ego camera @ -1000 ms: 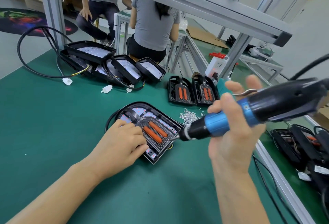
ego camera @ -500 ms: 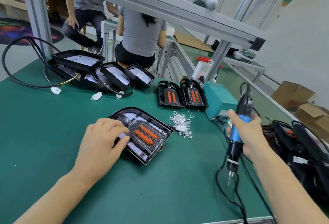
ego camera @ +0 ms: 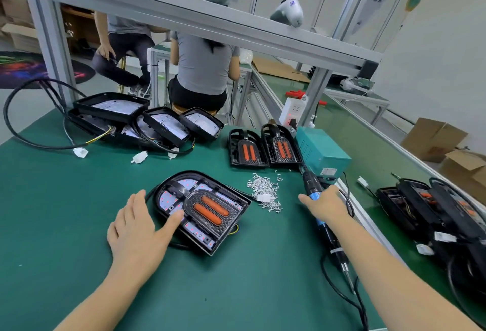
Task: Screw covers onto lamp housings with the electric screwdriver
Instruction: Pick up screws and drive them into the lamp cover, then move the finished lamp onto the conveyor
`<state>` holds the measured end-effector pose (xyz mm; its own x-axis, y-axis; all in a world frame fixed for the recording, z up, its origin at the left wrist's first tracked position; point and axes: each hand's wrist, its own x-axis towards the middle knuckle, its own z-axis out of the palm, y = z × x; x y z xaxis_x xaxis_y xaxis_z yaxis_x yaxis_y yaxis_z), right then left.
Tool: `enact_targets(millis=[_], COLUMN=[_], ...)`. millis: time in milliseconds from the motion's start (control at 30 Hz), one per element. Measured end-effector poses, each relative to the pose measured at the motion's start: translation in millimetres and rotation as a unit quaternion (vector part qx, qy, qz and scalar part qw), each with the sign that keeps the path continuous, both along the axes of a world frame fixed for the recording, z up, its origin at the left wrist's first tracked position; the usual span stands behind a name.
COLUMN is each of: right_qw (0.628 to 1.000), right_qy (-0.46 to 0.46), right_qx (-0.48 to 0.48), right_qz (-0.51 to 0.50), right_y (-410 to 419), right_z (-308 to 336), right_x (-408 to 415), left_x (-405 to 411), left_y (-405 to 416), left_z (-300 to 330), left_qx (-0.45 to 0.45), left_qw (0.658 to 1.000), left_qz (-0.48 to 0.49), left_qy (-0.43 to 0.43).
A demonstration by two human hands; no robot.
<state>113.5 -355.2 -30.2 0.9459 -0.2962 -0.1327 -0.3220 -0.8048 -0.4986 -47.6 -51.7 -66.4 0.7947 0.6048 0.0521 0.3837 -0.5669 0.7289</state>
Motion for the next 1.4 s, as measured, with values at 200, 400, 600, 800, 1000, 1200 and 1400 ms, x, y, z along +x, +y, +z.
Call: enact_targets(millis=[200,400,600,800,1000,1200,1400], right_qw=[0.994,0.998,0.994,0.993,0.95,0.937,0.941], right_qy=[0.023,0.012,0.017,0.03,-0.177,-0.069,0.051], right_qx=[-0.107,-0.057,-0.088,-0.1,-0.204,-0.012,0.073], right_qz=[-0.01,0.017,0.068,0.052,0.159,0.342,0.325], right_y=[3,0,9,9,53,108,129], right_z=[4,4,0,1,22,16,4], right_x=[8,10,1,-4,-23,-50,-45], left_x=[-1,-4,-5,-4,-4,-7,-18], left_y=[-4,-4,-3,-5,-6,-13,-11], left_z=[-4,-8,-11,-12,-9,-5,-6], left_qx=[0.039,0.067,0.08,0.075,0.077,0.066,0.153], left_qw=[0.999,0.997,0.997,0.997,0.997,0.998,0.981], left_qz=[0.005,-0.006,-0.011,-0.011,0.003,0.016,-0.026], left_qy=[-0.026,-0.024,-0.016,-0.016,-0.021,0.001,0.113])
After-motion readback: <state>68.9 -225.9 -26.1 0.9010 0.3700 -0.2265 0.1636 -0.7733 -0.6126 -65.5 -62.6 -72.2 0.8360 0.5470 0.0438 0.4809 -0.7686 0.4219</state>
